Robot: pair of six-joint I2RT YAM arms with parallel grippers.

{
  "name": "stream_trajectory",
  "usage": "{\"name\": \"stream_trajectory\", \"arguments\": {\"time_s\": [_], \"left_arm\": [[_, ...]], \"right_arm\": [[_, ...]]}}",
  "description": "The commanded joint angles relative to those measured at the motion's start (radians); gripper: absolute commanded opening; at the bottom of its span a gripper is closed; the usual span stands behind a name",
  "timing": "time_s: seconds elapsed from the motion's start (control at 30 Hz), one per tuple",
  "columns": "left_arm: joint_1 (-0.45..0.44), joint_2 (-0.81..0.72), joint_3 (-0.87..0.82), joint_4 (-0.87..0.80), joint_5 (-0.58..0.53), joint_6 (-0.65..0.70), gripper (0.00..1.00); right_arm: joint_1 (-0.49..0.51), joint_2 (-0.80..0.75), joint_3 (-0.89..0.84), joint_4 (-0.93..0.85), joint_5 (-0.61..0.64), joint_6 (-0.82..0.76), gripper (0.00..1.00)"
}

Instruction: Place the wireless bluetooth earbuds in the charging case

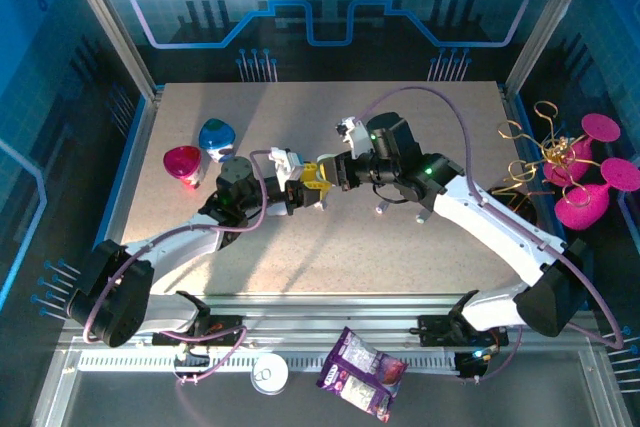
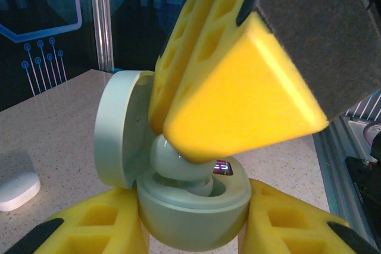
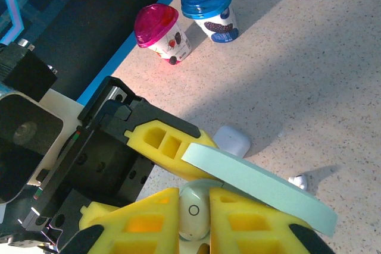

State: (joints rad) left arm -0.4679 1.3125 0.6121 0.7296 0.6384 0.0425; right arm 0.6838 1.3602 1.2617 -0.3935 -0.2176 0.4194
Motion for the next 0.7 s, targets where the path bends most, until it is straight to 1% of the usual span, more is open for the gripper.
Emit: {"name": "stream_trajectory", "arguments": {"time_s": [0.0, 0.17, 0.37, 0.5, 0.67], "left_arm": [[-0.005, 0.001, 0.005, 0.045, -0.011, -0.018, 0.33], [-0.006, 0.004, 0.003, 0.049, -0.024, -0.015, 0.33], [-0.005, 0.005, 0.000, 0.068, -0.032, -0.025, 0.33], [-0.005, 0.004, 0.004, 0.076, -0.023, -0.032, 0.33], [-0.006, -0.008, -0.009, 0.072, -0.019, -0.018, 0.33]], "right_arm": [[0.013, 0.012, -0.018, 0.021, -0.017, 0.013, 0.16], [0.015, 0.010, -0.022, 0.024, -0.039, 0.043, 0.16], [0.022, -0.018, -0.058, 0.046, -0.038, 0.076, 0.19], [0.021, -0.018, -0.064, 0.045, -0.019, 0.078, 0.29], [0.021, -0.053, -0.049, 0.035, 0.033, 0.038, 0.40]]}}
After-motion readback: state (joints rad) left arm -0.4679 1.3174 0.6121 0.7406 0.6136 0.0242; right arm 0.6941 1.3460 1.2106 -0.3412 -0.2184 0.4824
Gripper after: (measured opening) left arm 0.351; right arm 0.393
